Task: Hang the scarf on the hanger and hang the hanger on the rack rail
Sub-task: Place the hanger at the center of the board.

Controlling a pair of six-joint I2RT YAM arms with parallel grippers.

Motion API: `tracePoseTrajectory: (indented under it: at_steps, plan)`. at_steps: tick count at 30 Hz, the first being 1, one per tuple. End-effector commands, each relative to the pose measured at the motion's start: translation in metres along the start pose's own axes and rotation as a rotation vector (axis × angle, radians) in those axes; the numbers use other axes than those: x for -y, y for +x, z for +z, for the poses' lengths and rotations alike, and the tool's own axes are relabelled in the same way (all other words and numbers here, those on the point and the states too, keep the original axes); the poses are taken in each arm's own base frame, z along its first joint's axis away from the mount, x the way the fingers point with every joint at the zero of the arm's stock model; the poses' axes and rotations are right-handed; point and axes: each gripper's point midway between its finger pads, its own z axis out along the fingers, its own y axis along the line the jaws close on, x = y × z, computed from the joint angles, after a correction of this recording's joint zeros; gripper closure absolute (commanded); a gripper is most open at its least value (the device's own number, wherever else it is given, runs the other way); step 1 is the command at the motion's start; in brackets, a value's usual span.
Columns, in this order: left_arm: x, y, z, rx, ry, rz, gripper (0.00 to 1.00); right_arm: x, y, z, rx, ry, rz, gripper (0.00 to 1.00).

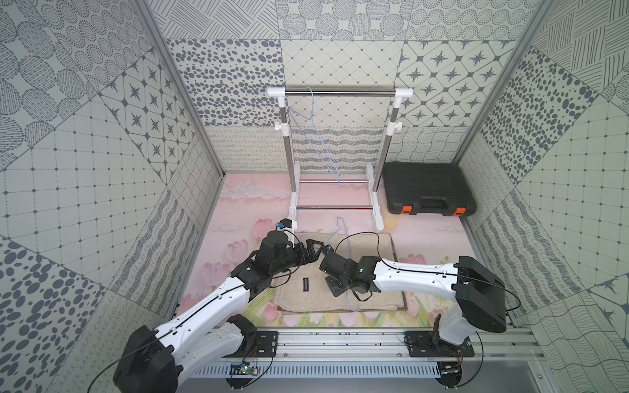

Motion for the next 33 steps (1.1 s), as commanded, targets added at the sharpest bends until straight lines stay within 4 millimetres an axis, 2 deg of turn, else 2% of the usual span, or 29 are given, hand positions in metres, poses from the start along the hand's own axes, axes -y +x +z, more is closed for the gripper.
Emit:
tracePoseTrajectory:
  at_steps: [1, 5, 7, 10, 14, 16, 18, 20, 22, 24, 30, 31, 33]
  plan:
    - [-0.029, 0.026, -0.009, 0.001, -0.111, -0.089, 0.04, 0.001, -0.008, -0.009, 0.073, 0.008, 0.017, 1.0]
    - [-0.035, 0.039, 0.006, -0.009, -0.15, -0.089, 0.04, -0.004, -0.006, -0.011, 0.091, -0.009, 0.023, 1.0]
    - [-0.029, 0.041, 0.016, -0.013, -0.143, -0.08, 0.06, -0.007, -0.006, -0.009, 0.089, -0.01, 0.02, 1.0]
    - [-0.031, 0.04, 0.023, 0.005, -0.182, -0.079, 0.14, -0.014, -0.008, -0.005, 0.098, -0.036, 0.032, 1.0]
    - [-0.044, 0.039, 0.023, 0.04, -0.239, -0.105, 0.29, -0.021, -0.012, -0.006, 0.118, -0.077, 0.054, 1.0]
    - [-0.051, 0.044, 0.024, 0.04, -0.258, -0.127, 0.38, -0.024, -0.015, -0.009, 0.131, -0.095, 0.06, 1.0]
    - [-0.059, 0.05, 0.024, 0.034, -0.281, -0.141, 0.4, -0.026, -0.017, -0.012, 0.144, -0.119, 0.06, 1.0]
    - [-0.068, 0.055, 0.023, 0.032, -0.307, -0.156, 0.36, -0.029, -0.018, -0.017, 0.16, -0.145, 0.063, 1.0]
    - [-0.074, 0.06, 0.02, 0.031, -0.323, -0.174, 0.24, -0.034, -0.021, -0.022, 0.172, -0.177, 0.063, 1.0]
    - [-0.079, 0.063, 0.017, 0.036, -0.335, -0.182, 0.17, -0.038, -0.022, -0.025, 0.172, -0.203, 0.063, 1.0]
    - [-0.1, 0.066, 0.013, 0.071, -0.408, -0.191, 0.15, -0.055, -0.01, -0.019, 0.114, -0.293, 0.028, 1.0]
    - [-0.102, 0.066, 0.012, 0.077, -0.414, -0.192, 0.14, -0.057, -0.008, -0.018, 0.105, -0.303, 0.021, 0.91]
    - [-0.1, 0.062, 0.009, 0.096, -0.413, -0.192, 0.14, -0.056, -0.009, -0.021, 0.111, -0.305, 0.021, 0.38]
